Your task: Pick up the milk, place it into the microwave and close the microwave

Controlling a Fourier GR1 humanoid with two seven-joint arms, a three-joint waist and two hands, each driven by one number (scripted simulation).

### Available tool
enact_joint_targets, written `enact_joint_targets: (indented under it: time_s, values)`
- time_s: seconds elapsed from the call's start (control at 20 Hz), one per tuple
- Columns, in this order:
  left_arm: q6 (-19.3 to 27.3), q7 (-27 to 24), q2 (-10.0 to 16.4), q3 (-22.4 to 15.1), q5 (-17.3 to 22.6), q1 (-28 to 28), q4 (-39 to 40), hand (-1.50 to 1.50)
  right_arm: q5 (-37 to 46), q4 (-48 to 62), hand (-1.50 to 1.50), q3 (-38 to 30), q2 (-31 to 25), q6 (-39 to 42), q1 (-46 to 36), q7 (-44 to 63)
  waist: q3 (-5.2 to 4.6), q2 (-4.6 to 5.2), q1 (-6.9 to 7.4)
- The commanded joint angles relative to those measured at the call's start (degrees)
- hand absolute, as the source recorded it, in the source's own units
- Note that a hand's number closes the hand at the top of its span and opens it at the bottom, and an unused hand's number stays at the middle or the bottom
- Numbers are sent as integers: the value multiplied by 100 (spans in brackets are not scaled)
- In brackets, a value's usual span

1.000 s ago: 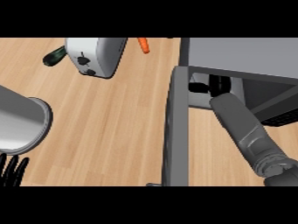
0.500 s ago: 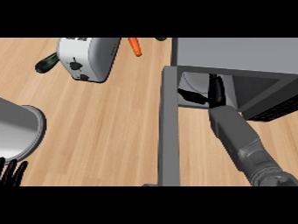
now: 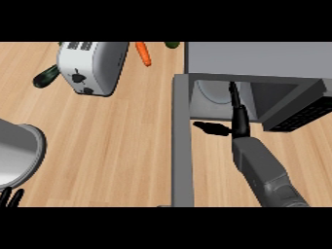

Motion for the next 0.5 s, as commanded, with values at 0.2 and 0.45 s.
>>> enact_joint_targets:
  time_s: [0.2, 0.45]
  values:
    - [-12, 67, -132, -113, -297, -94, 168, -150, -30, -170, -150, 30, 130, 853, 653, -593, -14, -86, -207]
    - [-264, -64, -33, -147, -576, 126, 172, -150, 54, -571, -150, 280, -183, 1757, 1276, -574, -20, -132, -300]
